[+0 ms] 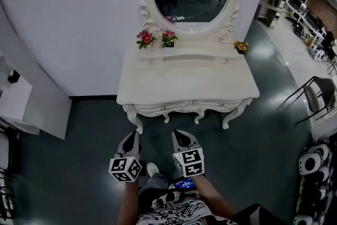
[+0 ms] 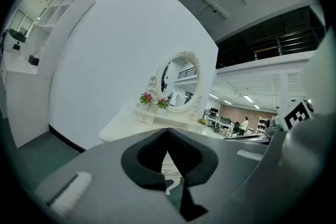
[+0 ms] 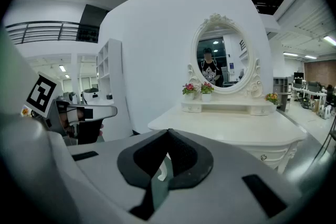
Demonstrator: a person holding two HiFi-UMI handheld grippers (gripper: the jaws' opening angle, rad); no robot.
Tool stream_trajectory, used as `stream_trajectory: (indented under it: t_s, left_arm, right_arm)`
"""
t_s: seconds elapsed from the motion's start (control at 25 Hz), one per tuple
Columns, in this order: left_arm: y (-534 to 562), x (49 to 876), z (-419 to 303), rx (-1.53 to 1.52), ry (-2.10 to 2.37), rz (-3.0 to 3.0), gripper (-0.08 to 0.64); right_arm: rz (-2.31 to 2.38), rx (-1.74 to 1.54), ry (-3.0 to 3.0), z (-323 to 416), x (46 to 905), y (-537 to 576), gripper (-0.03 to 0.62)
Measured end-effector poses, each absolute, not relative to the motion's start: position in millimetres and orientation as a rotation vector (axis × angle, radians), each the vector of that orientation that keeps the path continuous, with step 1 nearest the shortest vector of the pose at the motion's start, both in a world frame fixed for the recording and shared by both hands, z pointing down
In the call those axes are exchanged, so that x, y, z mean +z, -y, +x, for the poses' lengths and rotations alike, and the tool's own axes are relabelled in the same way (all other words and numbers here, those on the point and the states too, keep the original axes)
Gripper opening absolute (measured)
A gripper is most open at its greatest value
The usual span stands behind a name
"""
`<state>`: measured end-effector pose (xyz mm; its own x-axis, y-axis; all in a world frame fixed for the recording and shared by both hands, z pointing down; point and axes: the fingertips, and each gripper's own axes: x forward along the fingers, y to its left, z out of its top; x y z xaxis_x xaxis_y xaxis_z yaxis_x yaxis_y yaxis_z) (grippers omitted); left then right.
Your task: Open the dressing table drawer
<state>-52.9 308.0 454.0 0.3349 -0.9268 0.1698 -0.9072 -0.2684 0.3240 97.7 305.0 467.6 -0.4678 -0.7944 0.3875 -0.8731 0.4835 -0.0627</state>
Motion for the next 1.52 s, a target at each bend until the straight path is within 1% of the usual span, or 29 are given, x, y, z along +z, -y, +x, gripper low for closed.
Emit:
stream_trajectory:
  t_s: [0.16, 0.36, 0.4, 0.44, 0.6, 0.72, 0.84, 1.24, 1.52]
  left_arm:
    - [-307, 454, -64, -0.01, 1.675, 2.239, 0.002]
    - [-298, 452, -65, -0.012, 1.683, 2.244, 0.002]
    - [-294, 453, -65, -0.012, 1.679, 2.246, 0.002]
    - [-288, 454, -63, -0.007, 1.677, 2.249, 0.002]
    - [-258, 464, -59, 0.05, 1.689, 2.27, 0.002]
    - [-221, 473, -68, 0.064, 1.688, 2.269, 0.002]
    - [-172, 485, -80, 0.072, 1.664, 2.258, 0.002]
    - [32, 522, -116, 0.224, 1.551, 2.309, 0.002]
    - [108, 548, -120, 0.289, 1.436, 2.328, 0.002]
  right_arm:
    - [1.431, 0.369, 2.432, 97, 463, -307, 0.002]
    - [1.435, 0.432, 2.423, 102, 469, -299, 0.005]
    - [1.435, 0.436, 2.424, 102, 470, -296, 0.016]
    - [1.438, 0.437, 2.426, 102, 470, -291, 0.076]
    - [1.466, 0.422, 2.42, 106, 475, -259, 0.102]
    - [1.475, 0.437, 2.409, 98, 484, -223, 0.118]
    - [1.472, 0.458, 2.381, 85, 496, -178, 0.12]
    - [1.48, 0.536, 2.265, 27, 539, 25, 0.12]
    - [1.5, 0.572, 2.202, 5, 555, 106, 0.121]
